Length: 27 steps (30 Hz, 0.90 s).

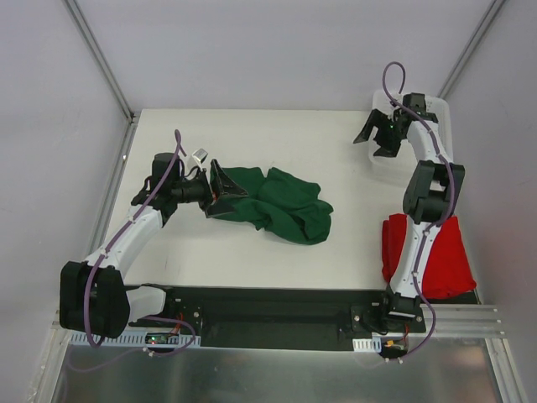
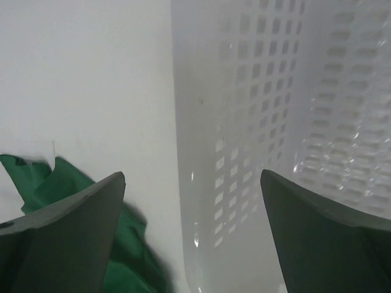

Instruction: Fold and stack the t-shirts

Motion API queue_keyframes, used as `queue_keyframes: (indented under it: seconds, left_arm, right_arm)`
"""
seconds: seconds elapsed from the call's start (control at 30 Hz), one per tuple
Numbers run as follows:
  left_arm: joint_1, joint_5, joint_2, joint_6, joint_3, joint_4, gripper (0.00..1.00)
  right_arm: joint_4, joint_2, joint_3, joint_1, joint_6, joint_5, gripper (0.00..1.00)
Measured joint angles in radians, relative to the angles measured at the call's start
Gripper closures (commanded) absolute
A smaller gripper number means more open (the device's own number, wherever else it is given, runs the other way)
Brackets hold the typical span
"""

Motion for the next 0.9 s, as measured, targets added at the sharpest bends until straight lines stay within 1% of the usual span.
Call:
queue_keyframes:
  seconds: [0.1,0.17,0.27,0.37,0.43,0.5,0.57,0.67,0.77,0.9]
  left_arm:
    - [0.0,0.0,-0.005,0.001,0.0,0.0,0.01]
    - [0.0,0.0,-0.013,0.003,0.001,-0.001,0.01]
    - [0.0,-0.001,-0.027,0.008,0.005,-0.002,0.01]
    - [0.0,0.0,-0.034,0.016,0.013,-0.002,0.01]
    - [0.0,-0.001,-0.034,0.022,0.017,-0.002,0.01]
    - [0.0,0.0,-0.034,0.027,0.018,-0.002,0.01]
    - [0.0,0.0,-0.034,0.031,0.018,-0.002,0.01]
    - [0.0,0.0,-0.037,0.031,0.018,-0.001,0.01]
    - [0.0,0.001,-0.05,0.031,0.014,-0.001,0.0]
    - [0.0,0.002,-0.081,0.031,0.003,0.001,0.01]
  right_arm:
    - [0.0,-0.068,-0.095,0.024,0.028,0.003,0.04]
    - [-0.008,-0.123,-0.114,0.048,0.044,0.003,0.04]
    - [-0.009,-0.256,-0.148,0.103,0.088,0.014,0.04]
    - [0.012,-0.416,-0.271,0.144,0.112,-0.019,0.04]
    - [0.015,-0.491,-0.361,0.159,0.104,-0.041,0.04]
    - [0.011,-0.522,-0.429,0.172,0.09,-0.059,0.04]
    - [-0.007,-0.516,-0.473,0.184,0.076,-0.079,0.04]
    - [-0.05,-0.451,-0.472,0.209,0.056,-0.107,0.04]
    - [-0.086,-0.366,-0.433,0.247,0.045,-0.113,0.04]
    - [-0.113,-0.246,-0.341,0.296,0.045,-0.115,0.04]
